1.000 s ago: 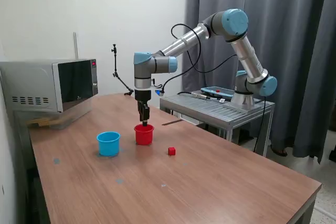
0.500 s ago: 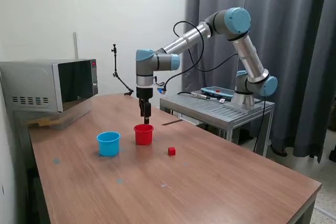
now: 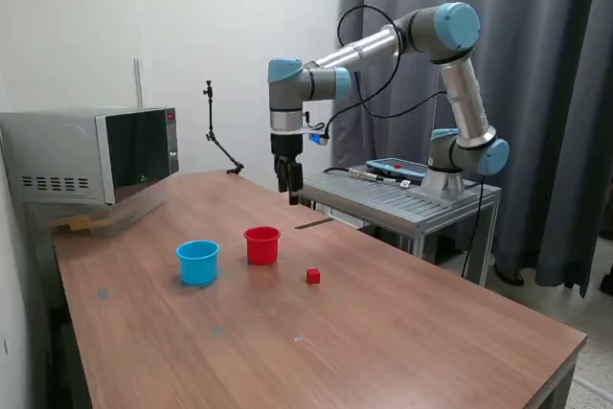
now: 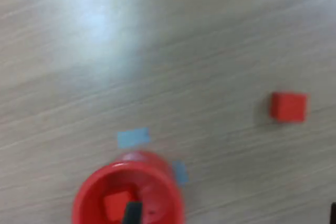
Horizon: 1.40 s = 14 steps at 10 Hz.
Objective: Place red objects in the red bin, and blue objects in the blue bin.
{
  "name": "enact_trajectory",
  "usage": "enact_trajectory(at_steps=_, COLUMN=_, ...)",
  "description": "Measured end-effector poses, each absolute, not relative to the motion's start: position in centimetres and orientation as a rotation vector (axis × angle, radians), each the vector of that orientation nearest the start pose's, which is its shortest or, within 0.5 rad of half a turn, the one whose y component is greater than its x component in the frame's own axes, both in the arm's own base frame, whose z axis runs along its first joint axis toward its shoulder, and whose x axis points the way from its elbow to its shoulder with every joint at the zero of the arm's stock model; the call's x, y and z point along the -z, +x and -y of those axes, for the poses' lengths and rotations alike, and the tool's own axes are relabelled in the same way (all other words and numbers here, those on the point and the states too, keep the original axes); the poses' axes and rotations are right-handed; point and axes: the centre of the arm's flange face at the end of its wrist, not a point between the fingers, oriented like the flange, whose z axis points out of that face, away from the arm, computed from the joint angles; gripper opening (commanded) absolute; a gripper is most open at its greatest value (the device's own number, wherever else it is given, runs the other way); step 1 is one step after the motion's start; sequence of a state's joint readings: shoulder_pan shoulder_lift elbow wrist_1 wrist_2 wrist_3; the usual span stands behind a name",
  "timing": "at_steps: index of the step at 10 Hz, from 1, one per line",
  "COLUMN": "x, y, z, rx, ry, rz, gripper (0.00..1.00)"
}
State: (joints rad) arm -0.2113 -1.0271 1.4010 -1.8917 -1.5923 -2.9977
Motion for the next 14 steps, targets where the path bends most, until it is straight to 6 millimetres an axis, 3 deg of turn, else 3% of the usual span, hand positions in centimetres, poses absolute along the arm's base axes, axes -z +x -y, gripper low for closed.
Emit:
enact_trajectory(at_steps=3, x=-29.8, y=-68.5, z=4.9, rx=0.061, ry=-1.888, rz=-2.429, gripper=1.0)
enact_trajectory(at_steps=5, x=-30.2, y=-67.8, z=7.6, rx=0.066, ry=-1.956, rz=-2.371, gripper=1.0)
enact_trajectory(at_steps=10, x=-29.7, y=-67.0, z=9.0, rx=0.06, ry=-2.059, rz=-2.317, gripper=1.0)
enact_trajectory(at_steps=14, x=-29.2, y=-67.3, z=9.2, rx=0.052, ry=-1.847, rz=-2.578, gripper=1.0)
